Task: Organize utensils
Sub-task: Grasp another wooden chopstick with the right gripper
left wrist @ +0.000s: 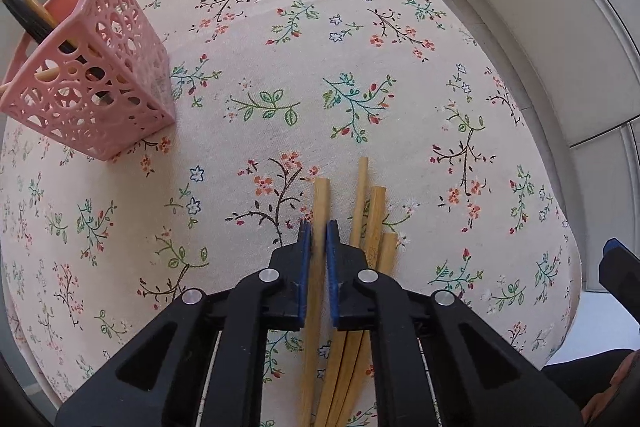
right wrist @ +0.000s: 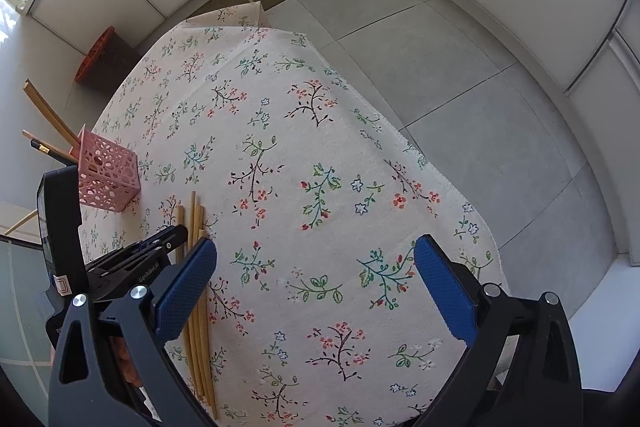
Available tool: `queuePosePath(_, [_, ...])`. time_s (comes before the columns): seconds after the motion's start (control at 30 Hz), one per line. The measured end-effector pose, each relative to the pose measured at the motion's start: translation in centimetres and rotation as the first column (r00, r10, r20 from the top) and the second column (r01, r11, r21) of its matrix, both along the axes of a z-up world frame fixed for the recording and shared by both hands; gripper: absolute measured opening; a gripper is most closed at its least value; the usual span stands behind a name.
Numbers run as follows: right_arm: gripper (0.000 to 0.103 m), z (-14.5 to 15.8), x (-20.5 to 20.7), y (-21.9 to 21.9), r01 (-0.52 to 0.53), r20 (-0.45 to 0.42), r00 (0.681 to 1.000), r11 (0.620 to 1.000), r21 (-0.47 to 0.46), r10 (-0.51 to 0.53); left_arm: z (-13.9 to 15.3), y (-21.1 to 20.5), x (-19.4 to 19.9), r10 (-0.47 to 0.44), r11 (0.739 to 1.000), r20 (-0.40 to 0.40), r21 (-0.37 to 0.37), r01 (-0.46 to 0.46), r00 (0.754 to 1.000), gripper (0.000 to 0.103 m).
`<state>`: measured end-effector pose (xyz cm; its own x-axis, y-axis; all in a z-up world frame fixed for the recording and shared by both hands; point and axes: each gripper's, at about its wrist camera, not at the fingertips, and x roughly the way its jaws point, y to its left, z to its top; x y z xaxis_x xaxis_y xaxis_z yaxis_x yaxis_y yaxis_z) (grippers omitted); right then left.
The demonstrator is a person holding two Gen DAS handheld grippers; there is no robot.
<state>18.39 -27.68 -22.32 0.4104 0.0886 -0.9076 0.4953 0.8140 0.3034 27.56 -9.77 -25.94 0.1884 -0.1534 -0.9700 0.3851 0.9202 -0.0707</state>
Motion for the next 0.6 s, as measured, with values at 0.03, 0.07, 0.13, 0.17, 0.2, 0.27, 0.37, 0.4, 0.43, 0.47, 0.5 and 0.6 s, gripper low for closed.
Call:
queuePosePath(0.03, [0.096, 0.0, 0.2, 0.3, -0.004, 0.003, 1.000, 1.000, 0.003, 0.004, 0.1, 0.5, -0.4, 0.009, 1.000, 0.007, 0.002, -0.009, 1.000, 0.006])
queuePosePath(0.07, [0.096, -0.1, 0.4, 0.5, -0.010, 0.004, 1.000, 1.000, 0.005, 0.010, 0.5, 1.3, -0.5, 0.017, 1.000, 0.010, -0.006, -0.017, 1.000, 0.006])
queuePosePath(0.13, [0.096, -0.5, 0.9, 1.2, -0.021, 0.001, 1.000, 1.000, 0.022, 0.021, 1.6, 2.3, -0.9, 0.030, 0.999, 0.016, -0.032, -0.029, 0.999, 0.006])
queuePosePath(0.17, [0.096, -0.9, 1.3, 1.5, -0.028, -0.005, 1.000, 0.998, 0.048, 0.028, 2.3, 2.7, -1.0, 0.034, 0.999, 0.023, -0.043, -0.033, 0.999, 0.006])
queuePosePath(0.2, [0.096, -1.4, 1.6, 1.9, -0.033, -0.016, 0.999, 0.996, 0.078, 0.034, 3.0, 3.2, -1.3, 0.037, 0.998, 0.028, -0.060, -0.036, 0.999, 0.006])
queuePosePath(0.27, [0.096, -2.4, 2.6, 2.8, -0.046, -0.043, 0.998, 0.990, 0.134, 0.052, 4.5, 4.3, -1.9, 0.043, 0.995, 0.044, -0.091, -0.039, 0.998, 0.006])
queuePosePath(0.37, [0.088, -3.6, 4.1, 4.0, -0.045, -0.064, 0.996, 0.983, 0.181, 0.057, 6.3, 5.5, -3.1, 0.044, 0.992, 0.073, -0.118, -0.035, 0.996, 0.006])
queuePosePath(0.4, [0.082, -3.8, 4.6, 4.3, -0.045, -0.066, 0.996, 0.982, 0.183, 0.058, 6.7, 5.9, -3.2, 0.046, 0.992, 0.080, -0.123, -0.035, 0.996, 0.006])
queuePosePath(0.43, [0.078, -4.0, 4.9, 4.6, -0.044, -0.066, 0.996, 0.981, 0.187, 0.057, 7.2, 6.2, -3.6, 0.048, 0.991, 0.088, -0.127, -0.037, 0.995, 0.006])
queuePosePath(0.47, [0.075, -4.2, 5.3, 4.8, -0.041, -0.068, 0.996, 0.981, 0.192, 0.055, 7.7, 6.5, -3.9, 0.050, 0.990, 0.095, -0.137, -0.037, 0.994, 0.006])
queuePosePath(0.5, [0.071, -4.3, 5.7, 5.1, -0.042, -0.072, 0.996, 0.980, 0.196, 0.057, 8.2, 7.0, -4.2, 0.052, 0.989, 0.103, -0.144, -0.036, 0.993, 0.006])
queuePosePath(0.6, [0.064, -4.8, 6.6, 6.3, -0.057, -0.094, 0.993, 0.985, 0.160, 0.072, 9.5, 8.0, -5.3, 0.056, 0.986, 0.124, -0.162, -0.035, 0.991, 0.006])
